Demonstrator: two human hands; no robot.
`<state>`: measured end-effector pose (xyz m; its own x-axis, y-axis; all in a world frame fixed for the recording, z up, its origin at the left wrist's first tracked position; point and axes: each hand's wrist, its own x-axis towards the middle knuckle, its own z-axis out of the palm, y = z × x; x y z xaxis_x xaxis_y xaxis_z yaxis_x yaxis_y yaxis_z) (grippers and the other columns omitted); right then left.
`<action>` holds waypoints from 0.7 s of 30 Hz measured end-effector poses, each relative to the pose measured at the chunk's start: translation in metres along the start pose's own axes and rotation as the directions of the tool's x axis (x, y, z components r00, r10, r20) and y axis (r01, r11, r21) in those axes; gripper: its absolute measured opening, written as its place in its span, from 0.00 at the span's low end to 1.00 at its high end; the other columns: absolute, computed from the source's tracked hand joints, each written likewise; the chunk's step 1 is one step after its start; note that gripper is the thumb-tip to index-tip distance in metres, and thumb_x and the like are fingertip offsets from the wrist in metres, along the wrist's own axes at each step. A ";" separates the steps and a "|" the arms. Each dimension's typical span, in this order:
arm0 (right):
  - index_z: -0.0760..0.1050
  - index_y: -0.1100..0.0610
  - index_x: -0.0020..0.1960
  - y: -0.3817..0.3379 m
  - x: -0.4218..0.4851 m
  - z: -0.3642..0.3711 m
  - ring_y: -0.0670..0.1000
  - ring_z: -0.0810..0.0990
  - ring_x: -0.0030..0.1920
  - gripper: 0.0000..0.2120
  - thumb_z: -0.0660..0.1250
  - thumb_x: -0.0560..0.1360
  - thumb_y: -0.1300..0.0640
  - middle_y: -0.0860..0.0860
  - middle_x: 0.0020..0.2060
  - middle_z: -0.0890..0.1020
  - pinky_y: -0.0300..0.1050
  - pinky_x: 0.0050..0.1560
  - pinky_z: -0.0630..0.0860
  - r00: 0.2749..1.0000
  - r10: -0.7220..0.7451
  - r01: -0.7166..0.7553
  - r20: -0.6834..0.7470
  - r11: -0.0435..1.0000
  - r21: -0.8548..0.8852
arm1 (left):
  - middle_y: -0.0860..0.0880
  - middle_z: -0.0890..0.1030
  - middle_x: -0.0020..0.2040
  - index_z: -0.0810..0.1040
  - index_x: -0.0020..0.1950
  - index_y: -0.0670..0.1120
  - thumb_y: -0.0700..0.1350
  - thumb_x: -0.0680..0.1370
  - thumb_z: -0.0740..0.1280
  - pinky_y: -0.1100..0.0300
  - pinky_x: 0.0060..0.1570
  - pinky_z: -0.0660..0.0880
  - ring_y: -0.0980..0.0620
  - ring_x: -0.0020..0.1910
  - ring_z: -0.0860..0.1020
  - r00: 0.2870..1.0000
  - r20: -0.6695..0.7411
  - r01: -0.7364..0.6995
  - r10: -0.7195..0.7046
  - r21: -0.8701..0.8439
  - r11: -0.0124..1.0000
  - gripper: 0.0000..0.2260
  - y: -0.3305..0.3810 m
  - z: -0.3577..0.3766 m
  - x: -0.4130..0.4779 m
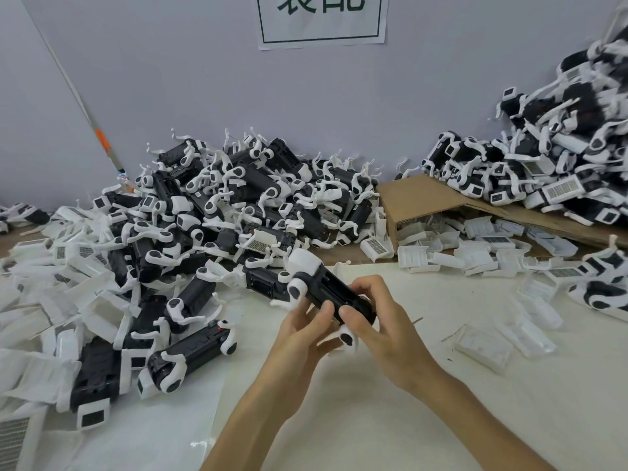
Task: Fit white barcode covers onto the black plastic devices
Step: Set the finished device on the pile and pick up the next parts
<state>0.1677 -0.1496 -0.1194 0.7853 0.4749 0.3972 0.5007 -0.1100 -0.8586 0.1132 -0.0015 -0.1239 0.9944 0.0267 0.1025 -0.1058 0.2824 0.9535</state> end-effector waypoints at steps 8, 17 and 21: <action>0.68 0.49 0.43 0.002 0.002 -0.002 0.48 0.76 0.34 0.19 0.61 0.73 0.33 0.54 0.35 0.79 0.46 0.34 0.73 0.996 0.085 -0.084 -0.026 0.996 0.028 | 0.40 0.83 0.60 0.75 0.66 0.38 0.44 0.77 0.69 0.51 0.61 0.78 0.42 0.62 0.81 0.997 0.027 -0.079 0.076 0.147 0.986 0.19 0.000 0.003 -0.001; 0.66 0.56 0.39 0.003 0.006 -0.003 0.44 0.67 0.32 0.19 0.60 0.83 0.44 0.42 0.29 0.70 0.36 0.34 0.65 0.984 0.144 -0.139 -0.105 0.989 0.053 | 0.46 0.86 0.50 0.84 0.50 0.54 0.43 0.74 0.71 0.62 0.47 0.79 0.48 0.50 0.85 0.997 -0.007 -0.075 0.079 0.231 0.970 0.08 -0.003 0.008 -0.004; 0.68 0.58 0.38 0.005 0.009 -0.006 0.43 0.68 0.32 0.16 0.60 0.84 0.55 0.42 0.28 0.70 0.35 0.35 0.65 0.986 0.117 -0.119 -0.119 0.993 -0.009 | 0.44 0.86 0.52 0.85 0.52 0.51 0.45 0.73 0.71 0.60 0.50 0.79 0.47 0.53 0.84 0.999 -0.023 -0.040 0.044 0.172 0.984 0.09 -0.001 0.006 -0.003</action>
<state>0.1794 -0.1510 -0.1178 0.8762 0.3512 0.3300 0.4073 -0.1737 -0.8966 0.1102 -0.0078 -0.1234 0.9885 0.0615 0.1382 -0.1444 0.1119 0.9832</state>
